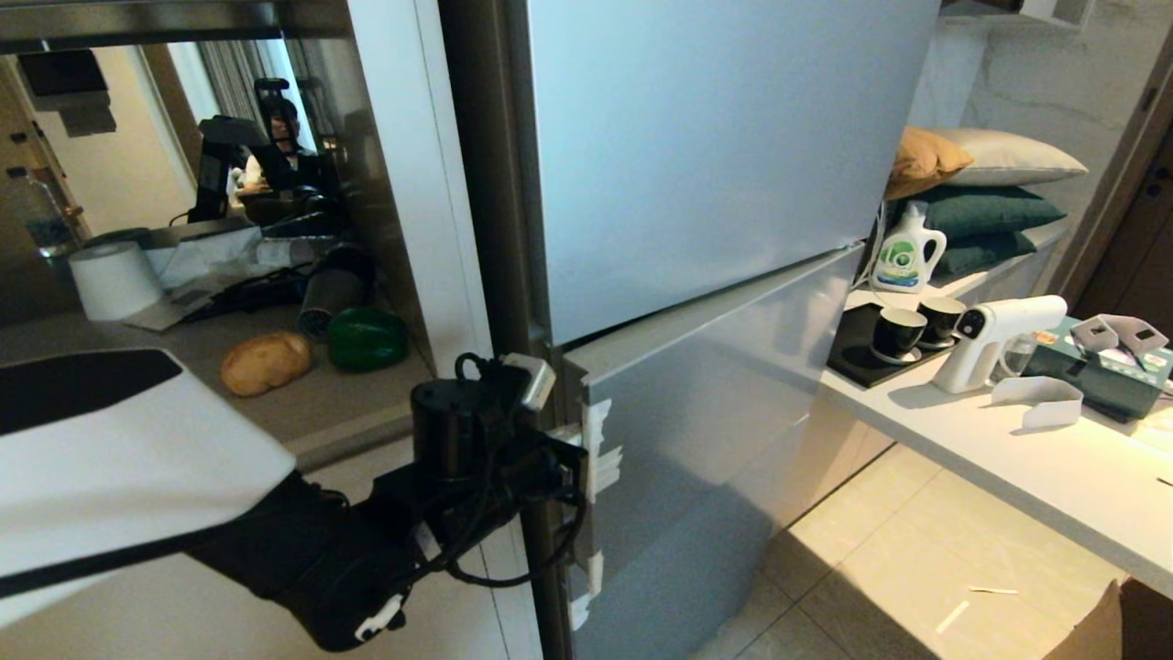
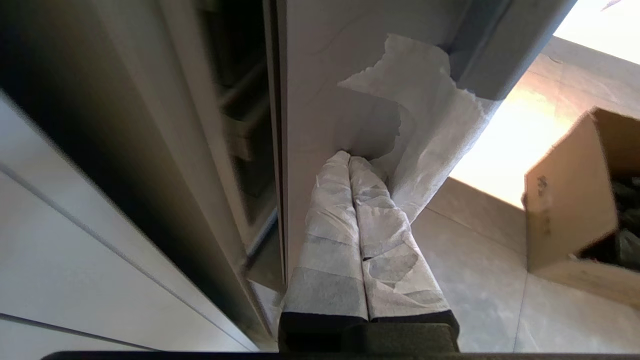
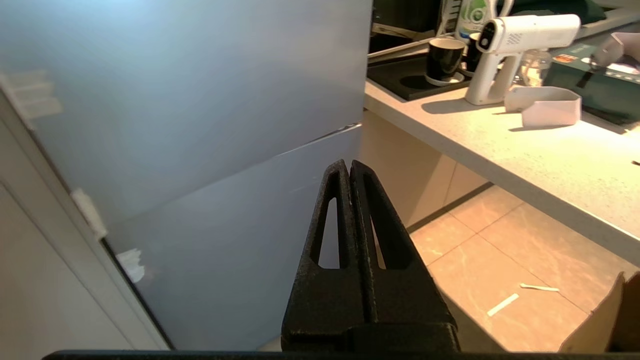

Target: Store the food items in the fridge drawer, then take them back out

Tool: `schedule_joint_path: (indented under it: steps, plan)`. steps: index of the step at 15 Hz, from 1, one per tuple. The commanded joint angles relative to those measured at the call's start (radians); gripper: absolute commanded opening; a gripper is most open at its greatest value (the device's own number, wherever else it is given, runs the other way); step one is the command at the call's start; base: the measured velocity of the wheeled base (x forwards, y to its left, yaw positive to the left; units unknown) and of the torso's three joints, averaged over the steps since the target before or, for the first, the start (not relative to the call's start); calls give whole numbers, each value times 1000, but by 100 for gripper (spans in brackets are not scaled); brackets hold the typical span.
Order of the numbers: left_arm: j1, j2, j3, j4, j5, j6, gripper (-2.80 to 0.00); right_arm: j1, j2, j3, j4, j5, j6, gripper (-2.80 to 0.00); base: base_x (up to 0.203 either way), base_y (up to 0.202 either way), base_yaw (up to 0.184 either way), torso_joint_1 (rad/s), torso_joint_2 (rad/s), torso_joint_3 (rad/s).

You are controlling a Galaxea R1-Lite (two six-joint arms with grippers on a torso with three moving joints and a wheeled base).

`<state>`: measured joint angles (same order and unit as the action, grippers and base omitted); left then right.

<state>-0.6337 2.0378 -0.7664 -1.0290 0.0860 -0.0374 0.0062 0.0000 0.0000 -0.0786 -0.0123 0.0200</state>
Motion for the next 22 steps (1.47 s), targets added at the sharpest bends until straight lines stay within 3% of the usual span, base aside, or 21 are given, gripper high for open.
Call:
schedule_joint_path:
  steps: [1, 8, 12, 19, 22]
  plan:
    - [-27, -7, 15, -13, 6, -1, -280, -2, -2, 31, -1, 0, 0, -280, 0, 0, 0, 0, 0, 0]
    - [-171, -75, 112, -13, 6, -13, -280, -2, -2, 31, -1, 0, 0, -280, 0, 0, 0, 0, 0, 0]
    - [-265, -69, 92, -13, 11, -23, -280, -2, -2, 31, -1, 0, 0, -280, 0, 0, 0, 0, 0, 0]
    - [-355, -57, 77, -13, 21, -20, -280, -2, -2, 31, -1, 0, 0, -280, 0, 0, 0, 0, 0, 0]
    - [-346, -145, 108, -13, 76, -22, -280, -2, -2, 31, 0, 0, 0, -280, 0, 0, 0, 0, 0, 0]
